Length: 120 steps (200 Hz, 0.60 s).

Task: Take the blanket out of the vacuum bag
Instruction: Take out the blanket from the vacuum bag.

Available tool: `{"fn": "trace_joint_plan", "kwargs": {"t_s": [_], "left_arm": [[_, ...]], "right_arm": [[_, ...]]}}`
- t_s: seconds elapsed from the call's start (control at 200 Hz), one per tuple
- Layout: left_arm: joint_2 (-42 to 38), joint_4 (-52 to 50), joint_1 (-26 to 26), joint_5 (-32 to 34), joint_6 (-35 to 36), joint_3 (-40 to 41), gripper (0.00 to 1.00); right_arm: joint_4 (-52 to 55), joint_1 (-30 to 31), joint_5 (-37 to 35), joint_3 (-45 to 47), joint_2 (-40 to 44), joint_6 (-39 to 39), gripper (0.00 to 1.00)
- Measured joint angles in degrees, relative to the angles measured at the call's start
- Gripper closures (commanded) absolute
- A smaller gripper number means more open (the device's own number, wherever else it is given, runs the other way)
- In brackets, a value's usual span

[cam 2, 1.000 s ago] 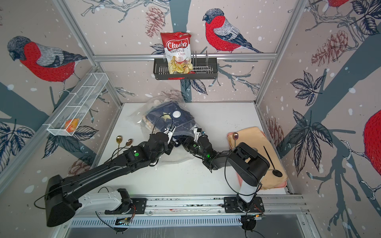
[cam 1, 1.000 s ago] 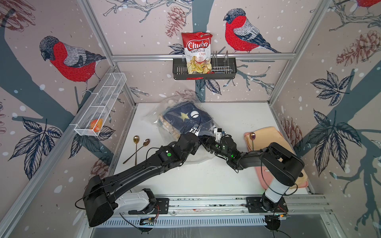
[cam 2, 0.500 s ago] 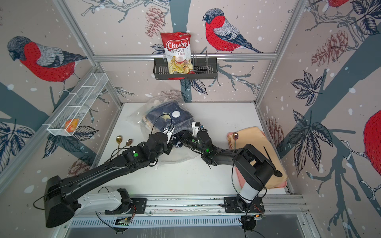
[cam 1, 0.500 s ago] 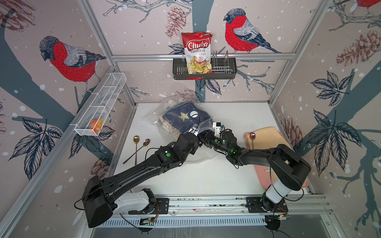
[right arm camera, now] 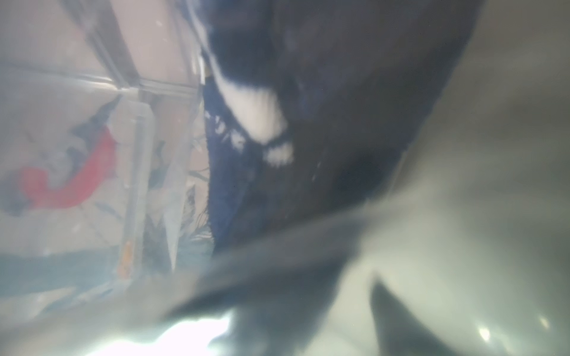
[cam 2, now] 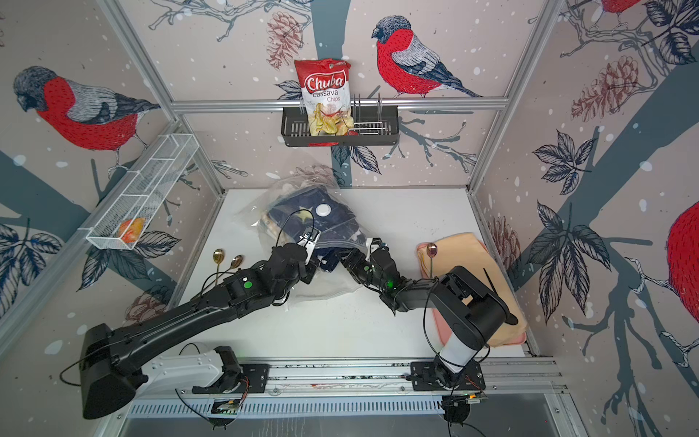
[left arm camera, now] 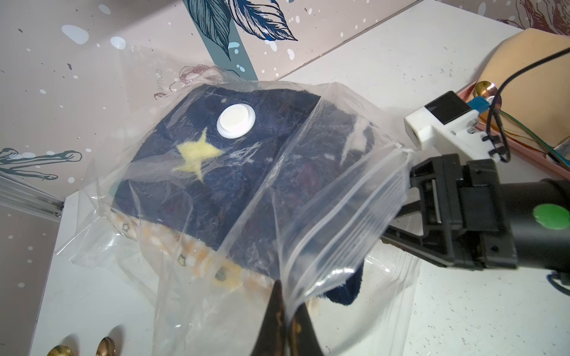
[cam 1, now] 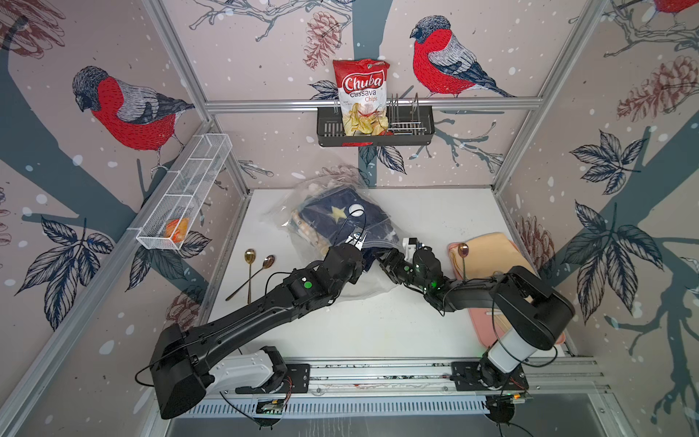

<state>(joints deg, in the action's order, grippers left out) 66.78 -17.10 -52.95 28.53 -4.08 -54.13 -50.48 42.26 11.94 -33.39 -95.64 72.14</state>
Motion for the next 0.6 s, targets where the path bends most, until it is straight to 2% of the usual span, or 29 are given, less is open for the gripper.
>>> {"fn": "trace_joint_plan", "kwargs": {"t_s": [0.155,0.6], "left_arm": [[0.0,0.02,0.0,-0.04,0.0,0.0,0.94],[0.92,0.0,0.0,-2.99,-0.13,0.0,0.94]], "right_arm": [[1.7,-0.02,-1.38,-5.01,-3.91,-0.63,0.17],[4.81,0.11,-8.31,-7.8,-8.57,-1.99,0.15]]}}
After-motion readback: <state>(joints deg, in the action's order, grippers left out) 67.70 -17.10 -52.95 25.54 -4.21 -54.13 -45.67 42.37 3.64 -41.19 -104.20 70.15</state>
